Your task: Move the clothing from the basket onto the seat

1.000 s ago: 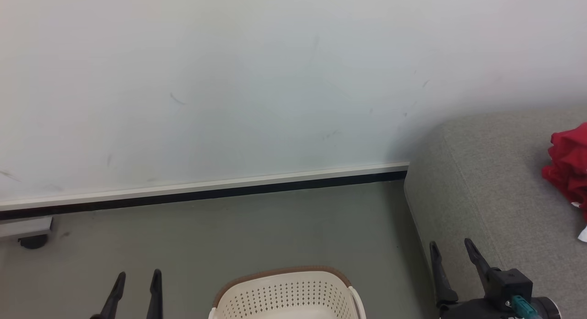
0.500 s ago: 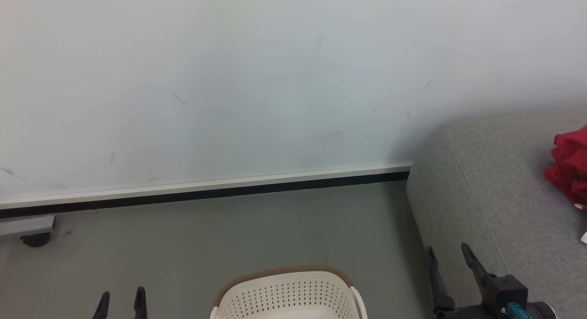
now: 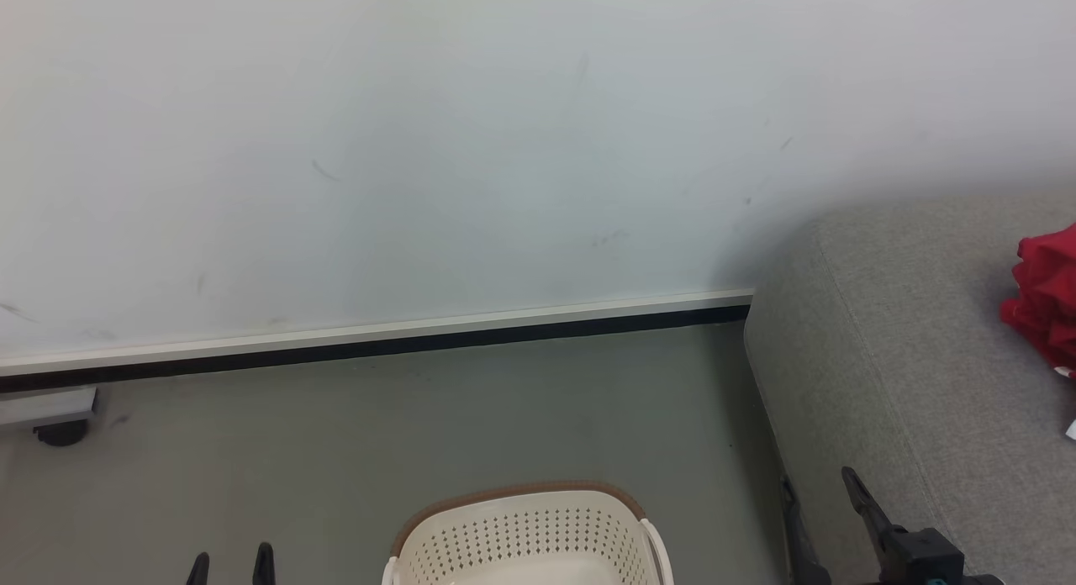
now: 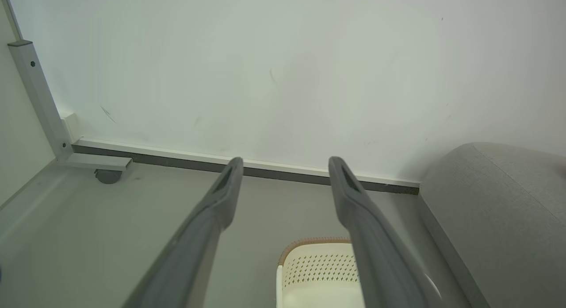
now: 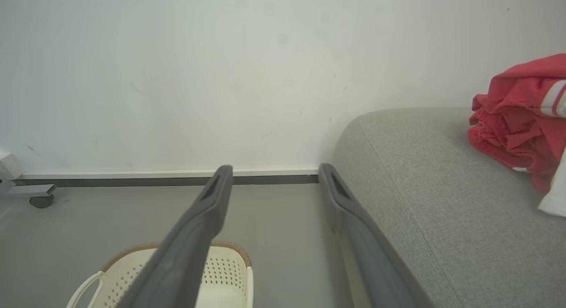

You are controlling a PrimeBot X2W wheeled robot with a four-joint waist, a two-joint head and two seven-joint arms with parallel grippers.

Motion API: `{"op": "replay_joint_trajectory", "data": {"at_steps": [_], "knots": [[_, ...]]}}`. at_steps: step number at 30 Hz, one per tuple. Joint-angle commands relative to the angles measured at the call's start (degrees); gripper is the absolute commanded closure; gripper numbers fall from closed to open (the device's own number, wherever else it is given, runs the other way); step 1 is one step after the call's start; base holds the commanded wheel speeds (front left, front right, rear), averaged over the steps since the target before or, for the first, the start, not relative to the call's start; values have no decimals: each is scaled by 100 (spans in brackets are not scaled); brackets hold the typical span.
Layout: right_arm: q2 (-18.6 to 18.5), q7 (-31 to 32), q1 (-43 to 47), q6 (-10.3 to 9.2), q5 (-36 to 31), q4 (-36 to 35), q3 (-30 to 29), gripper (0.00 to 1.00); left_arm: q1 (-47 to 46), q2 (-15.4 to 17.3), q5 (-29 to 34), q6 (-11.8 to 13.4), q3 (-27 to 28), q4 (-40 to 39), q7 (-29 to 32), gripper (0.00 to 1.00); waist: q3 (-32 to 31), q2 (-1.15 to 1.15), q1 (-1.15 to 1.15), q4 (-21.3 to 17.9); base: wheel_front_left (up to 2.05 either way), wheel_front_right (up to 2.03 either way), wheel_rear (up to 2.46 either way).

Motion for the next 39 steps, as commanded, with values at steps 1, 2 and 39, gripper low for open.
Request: {"op": "replay_joint_trajectory", "data": {"at_steps": [1, 2, 39], "knots": [[11, -19, 37, 0, -25, -29, 0, 0, 117, -16, 46, -22, 44, 11, -19, 0, 2, 0, 0, 3, 0, 0, 0], [11, -11, 38, 0, -32, -32, -2, 0, 105, -28, 55, -33, 57, 16, -19, 0, 3, 0, 0, 5, 0, 0, 0], [-22, 140, 131, 0, 466, 254, 9, 100, 2, -279, -236, -239, 214, 500, 186, 100, 39, 0, 0, -31, 0, 0, 0]]}}
